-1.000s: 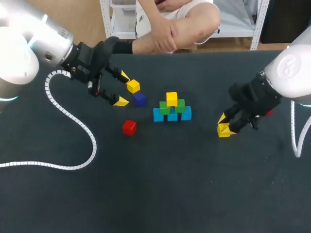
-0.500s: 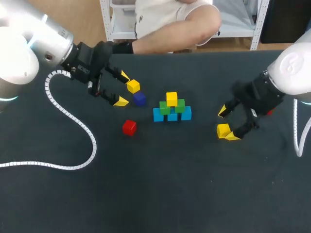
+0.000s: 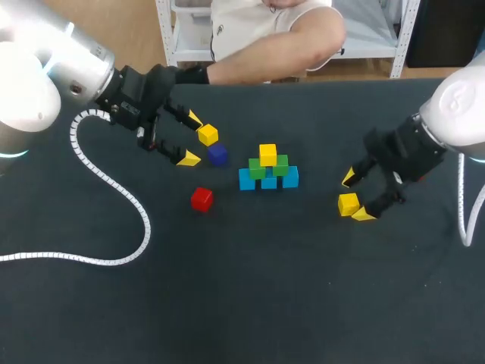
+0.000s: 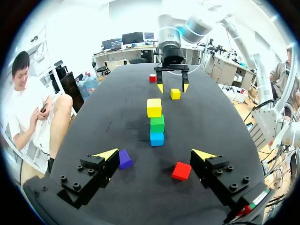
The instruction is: Place the blue cubes, place green cubes on the blue cubes, place the yellow cubes on the green cubes, then place the red cubes on the yellow cubes, and place purple cube on the red cubes.
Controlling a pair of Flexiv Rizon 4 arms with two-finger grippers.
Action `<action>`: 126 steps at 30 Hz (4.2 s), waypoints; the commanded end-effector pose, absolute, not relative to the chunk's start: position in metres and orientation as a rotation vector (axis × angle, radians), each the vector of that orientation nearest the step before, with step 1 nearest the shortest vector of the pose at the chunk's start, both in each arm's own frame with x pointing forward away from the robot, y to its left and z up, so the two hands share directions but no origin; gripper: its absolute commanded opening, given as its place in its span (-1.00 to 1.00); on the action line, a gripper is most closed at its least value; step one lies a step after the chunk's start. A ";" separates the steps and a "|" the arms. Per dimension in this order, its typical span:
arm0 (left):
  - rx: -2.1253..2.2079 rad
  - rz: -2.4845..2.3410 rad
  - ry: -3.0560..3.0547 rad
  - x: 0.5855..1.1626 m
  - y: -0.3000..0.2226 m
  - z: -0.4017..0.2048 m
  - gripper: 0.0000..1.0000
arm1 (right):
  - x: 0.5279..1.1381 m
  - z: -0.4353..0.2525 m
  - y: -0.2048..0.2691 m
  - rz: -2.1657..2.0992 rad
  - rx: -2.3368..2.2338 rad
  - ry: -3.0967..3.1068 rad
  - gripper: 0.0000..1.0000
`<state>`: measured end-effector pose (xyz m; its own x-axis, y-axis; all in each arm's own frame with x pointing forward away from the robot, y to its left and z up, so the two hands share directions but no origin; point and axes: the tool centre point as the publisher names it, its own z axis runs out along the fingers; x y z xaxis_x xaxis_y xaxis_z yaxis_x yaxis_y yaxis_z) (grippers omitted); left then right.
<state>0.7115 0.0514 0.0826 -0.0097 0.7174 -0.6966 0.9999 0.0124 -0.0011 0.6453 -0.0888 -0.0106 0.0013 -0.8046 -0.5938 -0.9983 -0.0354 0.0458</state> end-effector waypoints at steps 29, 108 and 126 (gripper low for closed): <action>1.761 -0.718 1.780 0.714 0.052 0.082 1.00 | 0.648 -0.002 -0.079 0.677 -1.938 1.795 -1.00; 1.761 -0.718 1.780 0.714 0.052 0.082 1.00 | 0.698 0.059 0.023 0.646 -1.918 1.861 -1.00; 1.761 -0.718 1.780 0.714 0.052 0.082 1.00 | 0.706 0.055 0.026 0.652 -1.921 1.861 -1.00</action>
<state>0.7115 0.0514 0.0826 -0.0097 0.7174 -0.6966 0.9999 0.0124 -0.0011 0.7030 0.0250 0.0562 0.0122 -0.8193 -0.5733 -0.9983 -0.0426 0.0397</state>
